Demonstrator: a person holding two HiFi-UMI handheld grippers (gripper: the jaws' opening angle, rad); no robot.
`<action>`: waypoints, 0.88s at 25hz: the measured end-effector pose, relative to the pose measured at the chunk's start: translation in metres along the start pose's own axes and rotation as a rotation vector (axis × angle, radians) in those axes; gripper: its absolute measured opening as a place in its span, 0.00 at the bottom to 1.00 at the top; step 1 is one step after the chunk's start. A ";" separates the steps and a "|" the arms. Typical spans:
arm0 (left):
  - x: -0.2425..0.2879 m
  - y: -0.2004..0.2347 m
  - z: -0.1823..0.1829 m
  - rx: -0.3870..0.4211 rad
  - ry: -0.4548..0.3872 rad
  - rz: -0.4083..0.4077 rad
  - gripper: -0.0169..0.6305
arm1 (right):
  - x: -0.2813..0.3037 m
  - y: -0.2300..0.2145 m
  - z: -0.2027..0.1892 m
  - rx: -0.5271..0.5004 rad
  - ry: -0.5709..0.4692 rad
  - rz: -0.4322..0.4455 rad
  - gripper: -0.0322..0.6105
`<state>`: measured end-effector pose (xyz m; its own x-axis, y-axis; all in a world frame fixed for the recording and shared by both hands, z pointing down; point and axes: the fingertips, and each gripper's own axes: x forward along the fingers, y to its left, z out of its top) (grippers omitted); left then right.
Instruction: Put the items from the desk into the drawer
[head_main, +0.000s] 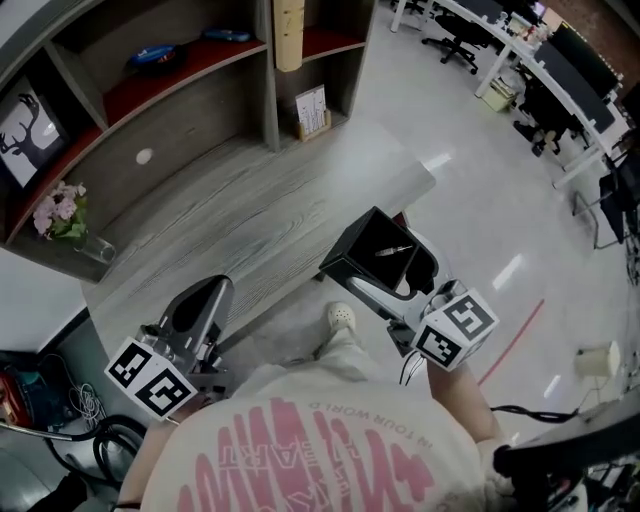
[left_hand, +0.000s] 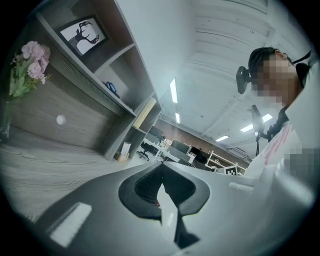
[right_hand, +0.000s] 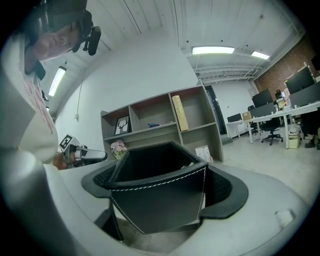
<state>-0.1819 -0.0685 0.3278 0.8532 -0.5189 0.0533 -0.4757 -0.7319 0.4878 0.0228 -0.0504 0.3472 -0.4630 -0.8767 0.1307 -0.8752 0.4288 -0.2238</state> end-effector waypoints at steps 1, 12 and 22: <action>-0.002 -0.001 0.000 0.002 0.005 -0.013 0.06 | -0.003 0.004 -0.001 0.003 -0.004 -0.009 0.85; 0.003 -0.007 -0.003 -0.039 0.011 -0.052 0.06 | -0.030 0.006 0.001 0.001 0.006 -0.083 0.85; 0.073 -0.028 -0.021 -0.075 0.058 -0.105 0.06 | -0.062 -0.059 -0.007 0.054 0.003 -0.183 0.85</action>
<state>-0.1021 -0.0762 0.3365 0.9094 -0.4131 0.0474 -0.3674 -0.7449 0.5568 0.1019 -0.0199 0.3587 -0.2974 -0.9383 0.1764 -0.9360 0.2501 -0.2479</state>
